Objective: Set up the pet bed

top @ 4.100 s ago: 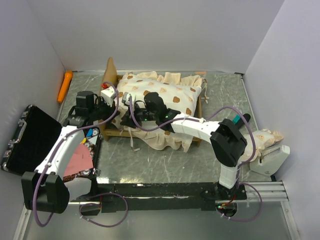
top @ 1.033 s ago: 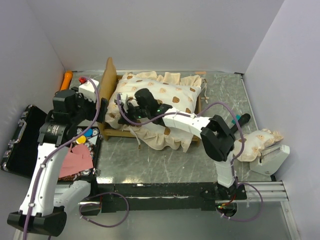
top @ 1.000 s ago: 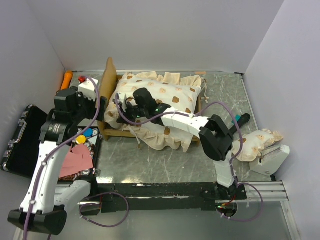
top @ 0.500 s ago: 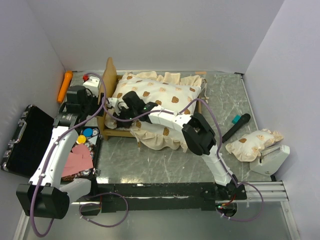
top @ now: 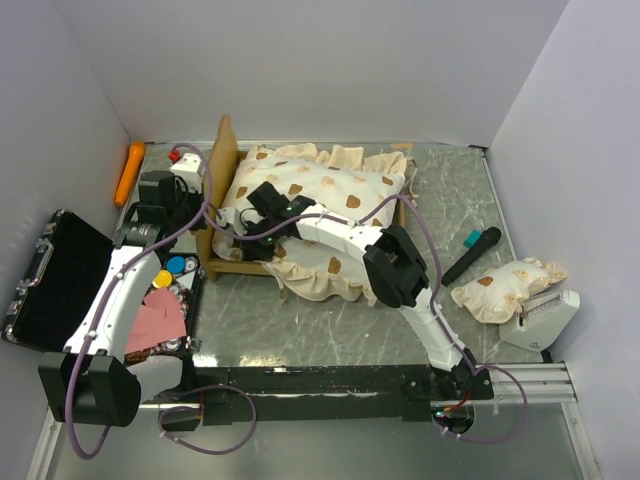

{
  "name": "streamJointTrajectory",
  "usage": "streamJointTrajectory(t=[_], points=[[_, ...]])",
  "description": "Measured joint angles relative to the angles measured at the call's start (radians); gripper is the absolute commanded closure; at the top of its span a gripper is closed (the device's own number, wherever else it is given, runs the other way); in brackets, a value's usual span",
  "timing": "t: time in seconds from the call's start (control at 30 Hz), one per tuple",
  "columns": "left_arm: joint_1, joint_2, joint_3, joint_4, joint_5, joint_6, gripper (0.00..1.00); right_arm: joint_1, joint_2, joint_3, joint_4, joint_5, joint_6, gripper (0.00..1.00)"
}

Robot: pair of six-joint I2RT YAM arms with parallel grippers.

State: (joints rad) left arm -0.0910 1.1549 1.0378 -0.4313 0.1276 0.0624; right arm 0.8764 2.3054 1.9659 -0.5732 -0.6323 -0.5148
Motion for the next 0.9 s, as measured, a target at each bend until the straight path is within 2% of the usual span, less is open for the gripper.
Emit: streamJointTrajectory(t=[0.07, 0.3, 0.5, 0.67, 0.8, 0.9], points=[[0.012, 0.002, -0.001, 0.009, -0.020, -0.064, 0.99, 0.002, 0.028, 0.045, -0.028, 0.016, 0.008, 1.00], [0.019, 0.004, 0.000, 0.011, 0.008, -0.057, 0.99, -0.004, 0.146, 0.241, -0.178, 0.043, 0.098, 1.00], [0.020, 0.005, 0.002, 0.010, 0.019, -0.059, 0.99, -0.010, 0.102, 0.124, -0.093, 0.068, 0.143, 1.00], [0.031, 0.015, 0.012, -0.002, 0.046, -0.064, 0.99, 0.000, 0.072, 0.047, -0.049, 0.057, 0.037, 0.99], [0.032, 0.009, 0.009, -0.002, 0.062, -0.086, 0.99, -0.011, 0.005, -0.068, 0.008, -0.021, -0.075, 0.94], [0.031, -0.008, -0.007, 0.004, 0.083, -0.098, 0.99, -0.021, 0.006, -0.049, -0.051, -0.089, -0.120, 0.91]])
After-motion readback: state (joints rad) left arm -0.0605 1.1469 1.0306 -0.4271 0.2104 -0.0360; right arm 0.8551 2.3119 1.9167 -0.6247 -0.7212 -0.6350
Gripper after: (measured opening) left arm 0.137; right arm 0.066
